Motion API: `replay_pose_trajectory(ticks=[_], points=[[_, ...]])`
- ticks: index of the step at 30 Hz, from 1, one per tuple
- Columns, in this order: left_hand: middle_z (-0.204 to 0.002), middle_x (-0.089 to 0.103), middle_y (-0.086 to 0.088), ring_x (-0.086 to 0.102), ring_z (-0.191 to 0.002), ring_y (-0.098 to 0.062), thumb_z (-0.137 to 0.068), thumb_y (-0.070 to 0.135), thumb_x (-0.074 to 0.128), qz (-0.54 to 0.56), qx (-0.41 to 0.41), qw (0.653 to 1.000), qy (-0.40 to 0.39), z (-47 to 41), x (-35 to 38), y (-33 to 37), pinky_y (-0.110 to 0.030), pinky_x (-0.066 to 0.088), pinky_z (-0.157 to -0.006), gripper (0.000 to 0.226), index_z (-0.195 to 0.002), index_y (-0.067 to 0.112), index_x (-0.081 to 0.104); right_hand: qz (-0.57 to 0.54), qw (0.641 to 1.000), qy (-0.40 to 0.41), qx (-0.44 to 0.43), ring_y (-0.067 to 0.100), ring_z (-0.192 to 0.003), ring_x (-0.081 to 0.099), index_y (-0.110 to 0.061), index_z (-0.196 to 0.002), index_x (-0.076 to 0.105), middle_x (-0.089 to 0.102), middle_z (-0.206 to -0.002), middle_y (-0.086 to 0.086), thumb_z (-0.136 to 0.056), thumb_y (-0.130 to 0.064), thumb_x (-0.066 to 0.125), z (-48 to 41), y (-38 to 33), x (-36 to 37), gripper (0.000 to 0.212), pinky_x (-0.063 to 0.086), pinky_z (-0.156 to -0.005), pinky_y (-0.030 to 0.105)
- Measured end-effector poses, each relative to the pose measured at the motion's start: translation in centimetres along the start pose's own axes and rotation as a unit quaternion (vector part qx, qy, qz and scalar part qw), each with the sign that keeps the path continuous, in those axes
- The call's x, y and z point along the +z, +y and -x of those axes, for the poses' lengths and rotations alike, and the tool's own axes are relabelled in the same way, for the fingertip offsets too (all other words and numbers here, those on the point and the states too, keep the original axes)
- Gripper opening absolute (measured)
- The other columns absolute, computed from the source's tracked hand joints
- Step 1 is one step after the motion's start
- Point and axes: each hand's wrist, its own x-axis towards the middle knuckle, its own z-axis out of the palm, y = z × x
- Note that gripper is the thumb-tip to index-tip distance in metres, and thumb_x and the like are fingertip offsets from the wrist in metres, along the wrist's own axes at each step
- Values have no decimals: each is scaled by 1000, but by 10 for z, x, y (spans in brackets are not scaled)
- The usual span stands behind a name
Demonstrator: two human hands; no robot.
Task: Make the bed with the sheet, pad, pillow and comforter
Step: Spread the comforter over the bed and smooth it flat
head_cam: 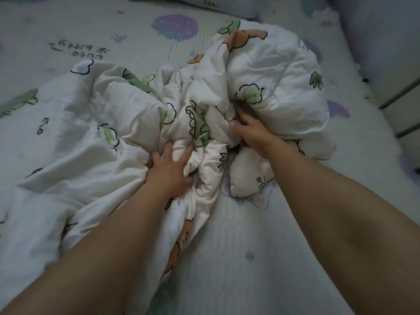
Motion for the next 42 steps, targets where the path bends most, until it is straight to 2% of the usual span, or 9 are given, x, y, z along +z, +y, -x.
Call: replay_pose_trajectory(ticks=[3,7,13,16,21,27,30,33,42], points=[[-157,-15,-10,9,-140,-41,-91,48,47,26,7,999,-18,33,-14,7,-48,21,-112,73,-148,44,2,-21,998,-37,35,17,-129,45,-23,-148,33,42,-146,3,-91,-21,62,50,3,-5,64,42,-89,22],[-158,-6,-12,12,-142,-36,-93,42,47,34,29,999,7,86,-23,16,-46,22,-113,64,-149,37,17,-24,996,-57,58,19,-129,46,-20,-139,47,49,-139,10,-91,-13,61,128,17,7,51,39,-90,26],[-160,-6,-1,-8,-146,-27,-91,42,49,-184,169,968,-13,165,-6,28,-53,0,-116,64,-147,42,18,23,981,-154,118,17,-101,62,-11,-125,61,63,-123,11,-90,-16,63,252,58,46,35,47,-74,19],[-156,18,1,11,-145,-23,-94,29,44,-302,242,920,-62,202,4,22,-38,8,-116,53,-145,36,31,37,962,-221,157,14,-92,61,-12,-121,63,65,-115,9,-91,-22,61,311,77,72,31,48,-69,16],[-147,37,0,35,-131,-28,-94,30,40,-348,134,928,-12,230,2,6,-37,28,-105,63,-150,30,11,70,939,-283,184,18,-111,56,-19,-121,61,58,-123,-1,-87,-54,58,369,93,105,49,46,-96,35],[-124,57,-12,54,-114,-32,-93,10,44,-395,29,918,1,245,-22,0,-48,38,-99,34,-126,10,51,-56,950,-253,173,14,-73,52,-14,-81,65,56,-77,1,-88,-26,63,410,92,118,14,39,-67,29],[-117,59,-15,57,-107,-34,-93,6,43,-310,32,950,14,252,-44,-8,-43,43,-91,25,-114,7,57,-197,947,-180,177,20,-86,61,-1,-106,64,65,-95,9,-93,-17,55,425,87,108,23,47,-77,32],[-112,59,-25,57,-103,-43,-95,14,42,-139,4,983,116,258,-71,-10,-45,44,-83,25,-111,0,55,-227,950,-145,159,16,-83,63,-7,-105,61,65,-95,7,-96,-18,54,443,81,88,16,51,-72,26],[-119,53,-27,51,-110,-42,-98,20,34,181,100,960,190,264,-155,148,-47,44,-89,31,-117,-1,48,-211,962,21,172,22,-99,65,-14,-112,63,67,-112,10,-97,-30,52,498,83,-21,24,51,-86,35]])
